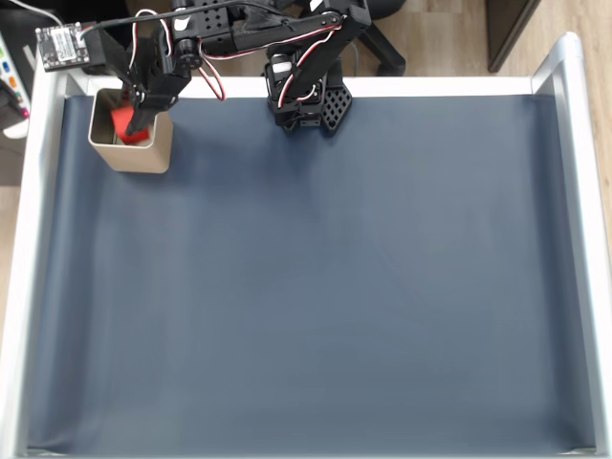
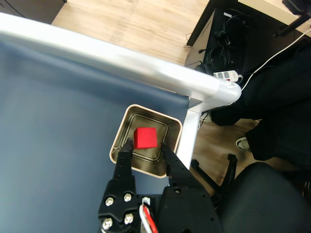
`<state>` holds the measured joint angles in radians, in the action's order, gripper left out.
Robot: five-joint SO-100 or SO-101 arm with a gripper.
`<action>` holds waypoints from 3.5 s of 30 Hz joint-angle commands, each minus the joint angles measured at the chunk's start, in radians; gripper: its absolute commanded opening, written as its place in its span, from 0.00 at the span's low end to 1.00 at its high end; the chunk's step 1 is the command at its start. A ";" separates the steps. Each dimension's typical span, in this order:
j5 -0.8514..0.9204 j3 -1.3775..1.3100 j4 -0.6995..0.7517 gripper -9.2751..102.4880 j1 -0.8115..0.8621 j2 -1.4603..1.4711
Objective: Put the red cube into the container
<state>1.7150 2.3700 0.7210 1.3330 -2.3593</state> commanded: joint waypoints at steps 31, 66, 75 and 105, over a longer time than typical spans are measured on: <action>-0.184 -0.219 -0.015 0.08 -0.353 -0.123; -0.184 0.540 0.169 0.08 -1.424 -0.953; -0.215 0.655 0.298 0.08 -1.448 -0.992; -0.155 0.759 0.580 0.09 -1.456 -0.996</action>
<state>1.5463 3.1339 1.2931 -0.1304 -3.3594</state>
